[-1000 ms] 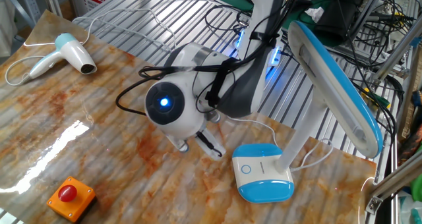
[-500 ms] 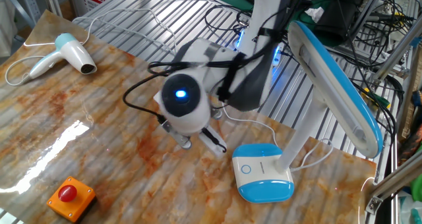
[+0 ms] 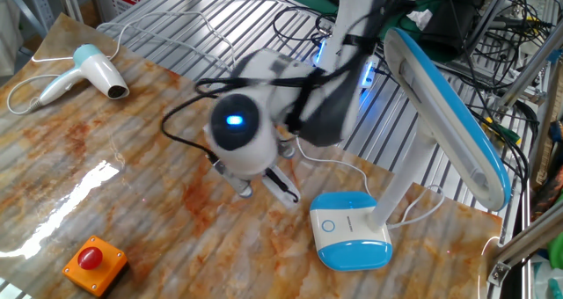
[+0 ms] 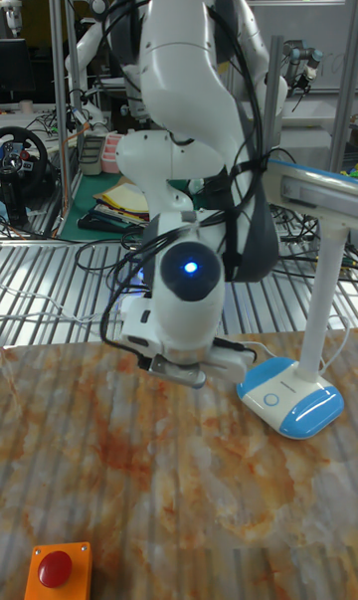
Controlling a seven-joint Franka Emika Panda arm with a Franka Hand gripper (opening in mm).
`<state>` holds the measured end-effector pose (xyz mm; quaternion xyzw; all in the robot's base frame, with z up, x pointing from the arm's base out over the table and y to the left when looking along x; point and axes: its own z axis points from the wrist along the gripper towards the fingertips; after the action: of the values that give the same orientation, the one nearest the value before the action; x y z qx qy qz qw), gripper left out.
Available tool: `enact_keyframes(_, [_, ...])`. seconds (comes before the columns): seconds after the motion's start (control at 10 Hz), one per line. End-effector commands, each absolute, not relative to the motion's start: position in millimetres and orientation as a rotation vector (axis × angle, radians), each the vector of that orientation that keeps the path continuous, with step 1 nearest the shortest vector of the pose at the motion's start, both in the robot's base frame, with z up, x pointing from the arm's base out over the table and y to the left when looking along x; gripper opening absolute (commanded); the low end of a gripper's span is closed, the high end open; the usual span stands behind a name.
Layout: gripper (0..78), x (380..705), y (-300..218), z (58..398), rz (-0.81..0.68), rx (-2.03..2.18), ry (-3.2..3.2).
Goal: Turn off the desk lamp by pressing the button
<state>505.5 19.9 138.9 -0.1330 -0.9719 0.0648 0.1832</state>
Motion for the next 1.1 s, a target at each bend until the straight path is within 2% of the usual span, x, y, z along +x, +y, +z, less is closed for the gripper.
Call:
enact_keyframes(0.1, [0.0, 506.3, 19.6, 139.8, -0.058, -0.29, -2.639])
enact_keyframes(0.6, [0.0, 506.3, 19.6, 139.8, -0.022, -0.231, -2.668])
enact_keyframes(0.8, [0.0, 506.3, 19.6, 139.8, 0.039, -0.221, -2.702])
enact_keyframes(0.9, [0.0, 506.3, 19.6, 139.8, 0.148, -0.232, -2.756])
enact_keyframes(1.1, [0.0, 506.3, 19.6, 139.8, 0.159, -0.277, -2.801])
